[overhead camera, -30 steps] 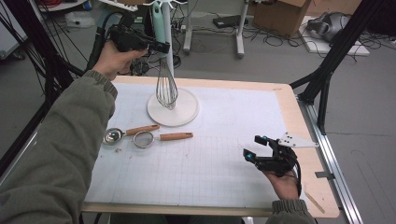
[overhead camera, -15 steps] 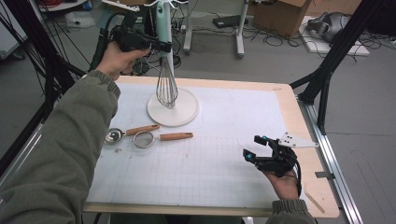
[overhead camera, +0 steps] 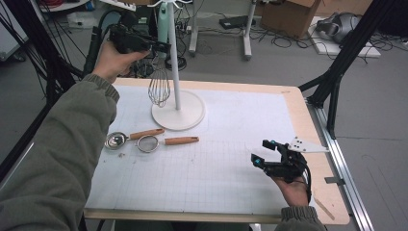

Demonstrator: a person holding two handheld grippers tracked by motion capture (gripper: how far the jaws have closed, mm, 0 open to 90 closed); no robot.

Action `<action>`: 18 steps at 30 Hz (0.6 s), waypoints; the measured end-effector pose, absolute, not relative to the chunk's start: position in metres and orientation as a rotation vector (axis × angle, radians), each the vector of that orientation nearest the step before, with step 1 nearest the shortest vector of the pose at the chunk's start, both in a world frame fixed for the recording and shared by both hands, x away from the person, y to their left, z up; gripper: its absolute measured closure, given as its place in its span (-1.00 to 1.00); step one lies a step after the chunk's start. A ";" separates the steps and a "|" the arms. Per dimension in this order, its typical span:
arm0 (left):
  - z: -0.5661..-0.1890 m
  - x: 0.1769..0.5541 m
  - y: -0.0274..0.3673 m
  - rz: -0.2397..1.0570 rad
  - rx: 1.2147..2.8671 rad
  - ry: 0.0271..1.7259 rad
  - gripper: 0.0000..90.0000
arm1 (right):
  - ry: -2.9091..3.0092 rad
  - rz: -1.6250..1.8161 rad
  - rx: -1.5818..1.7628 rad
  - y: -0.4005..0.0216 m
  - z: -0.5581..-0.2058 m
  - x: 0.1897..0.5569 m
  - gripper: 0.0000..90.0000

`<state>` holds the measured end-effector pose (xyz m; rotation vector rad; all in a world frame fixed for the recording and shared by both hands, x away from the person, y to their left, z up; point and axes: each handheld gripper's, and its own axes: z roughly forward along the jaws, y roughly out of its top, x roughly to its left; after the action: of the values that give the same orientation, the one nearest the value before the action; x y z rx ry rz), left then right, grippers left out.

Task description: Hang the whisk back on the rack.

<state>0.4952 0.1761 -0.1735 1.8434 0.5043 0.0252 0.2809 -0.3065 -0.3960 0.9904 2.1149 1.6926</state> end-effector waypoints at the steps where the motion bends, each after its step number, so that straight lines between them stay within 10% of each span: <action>1: -0.172 0.494 0.177 0.034 1.848 0.508 0.31 | 2.115 1.692 0.989 -0.307 -0.396 0.281 -0.57; 18: -0.156 0.472 0.198 0.140 1.847 0.524 0.16 | 2.093 1.717 0.979 -0.308 -0.392 0.281 -0.57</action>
<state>0.4724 0.1984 -0.1557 1.8475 0.5244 0.1399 0.2806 -0.3084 -0.3918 0.9786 2.0928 1.7175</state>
